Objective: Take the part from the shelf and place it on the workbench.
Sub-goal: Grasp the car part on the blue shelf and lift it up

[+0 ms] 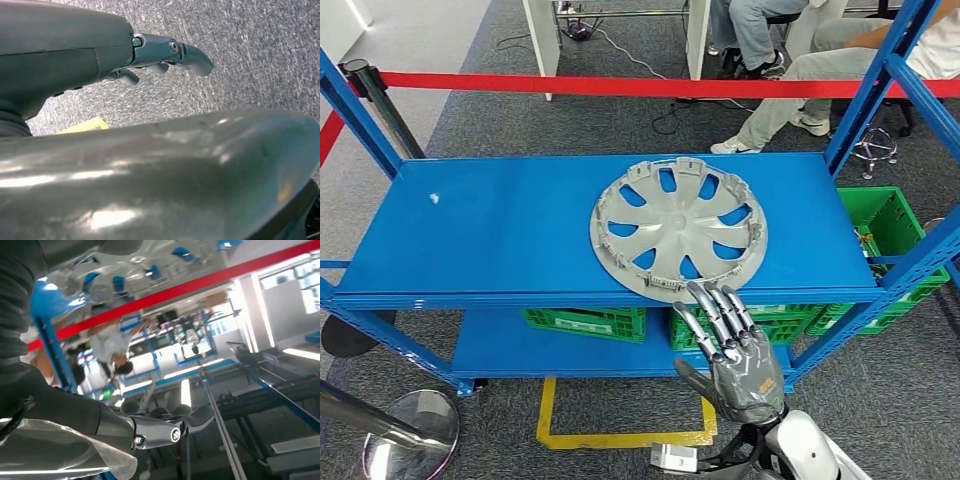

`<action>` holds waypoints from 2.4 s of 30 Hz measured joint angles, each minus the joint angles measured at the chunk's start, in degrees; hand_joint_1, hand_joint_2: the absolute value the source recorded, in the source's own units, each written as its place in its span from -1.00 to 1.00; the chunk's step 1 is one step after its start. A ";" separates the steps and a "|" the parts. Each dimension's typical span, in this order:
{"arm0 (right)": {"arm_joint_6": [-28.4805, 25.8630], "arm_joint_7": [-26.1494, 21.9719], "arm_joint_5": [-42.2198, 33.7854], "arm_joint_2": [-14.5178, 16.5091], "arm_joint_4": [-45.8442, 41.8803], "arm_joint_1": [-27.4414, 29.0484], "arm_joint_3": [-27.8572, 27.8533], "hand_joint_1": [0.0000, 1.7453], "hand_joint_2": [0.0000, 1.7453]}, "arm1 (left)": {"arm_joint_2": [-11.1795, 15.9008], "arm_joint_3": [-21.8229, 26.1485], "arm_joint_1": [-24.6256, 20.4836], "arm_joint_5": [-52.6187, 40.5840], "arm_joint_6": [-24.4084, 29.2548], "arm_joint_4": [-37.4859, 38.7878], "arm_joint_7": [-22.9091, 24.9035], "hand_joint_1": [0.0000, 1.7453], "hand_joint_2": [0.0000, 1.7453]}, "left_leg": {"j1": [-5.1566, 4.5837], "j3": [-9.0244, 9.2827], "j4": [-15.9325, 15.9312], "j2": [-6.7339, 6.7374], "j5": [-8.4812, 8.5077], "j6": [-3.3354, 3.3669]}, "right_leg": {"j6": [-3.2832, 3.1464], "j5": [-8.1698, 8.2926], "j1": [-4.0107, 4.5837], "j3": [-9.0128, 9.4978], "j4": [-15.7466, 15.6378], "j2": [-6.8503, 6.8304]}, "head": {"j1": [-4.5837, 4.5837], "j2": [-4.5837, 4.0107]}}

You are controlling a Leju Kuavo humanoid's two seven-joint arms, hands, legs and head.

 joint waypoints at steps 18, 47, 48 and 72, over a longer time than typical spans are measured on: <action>4.96 3.30 3.14 1.46 15.67 -10.08 1.77 -1.00 1.00 | 0.37 -0.40 -1.25 -1.27 -1.07 0.98 0.50 -1.00 -1.00 | 0.00 -0.01 0.01 0.00 0.06 0.04 | 0.00 0.04 0.00 0.01 0.01 -0.01 | 0.00 -0.01; 15.48 3.66 2.22 5.64 30.38 -20.84 6.26 -1.00 1.00 | 0.15 -1.97 -2.21 -1.02 -3.26 0.98 1.98 -1.00 -1.00 | 0.00 0.00 0.01 0.00 0.06 0.04 | 0.00 0.04 0.00 0.00 0.01 -0.01 | -0.01 -0.01; 15.75 3.68 2.17 5.88 30.83 -21.08 6.29 -1.00 1.00 | 0.15 -2.02 -2.21 -0.95 -3.31 0.98 2.02 -1.00 -1.00 | 0.00 0.00 0.01 0.00 0.06 0.04 | 0.00 0.04 0.00 0.00 0.01 -0.01 | -0.01 -0.01; 20.40 4.23 0.63 9.93 38.41 -25.09 5.21 -1.00 1.00 | 0.13 -2.49 -1.89 0.82 -4.29 0.96 2.73 -1.00 -1.00 | 0.00 -0.01 0.01 0.00 0.06 0.04 | 0.00 0.04 0.00 0.00 0.01 -0.01 | 0.01 -0.01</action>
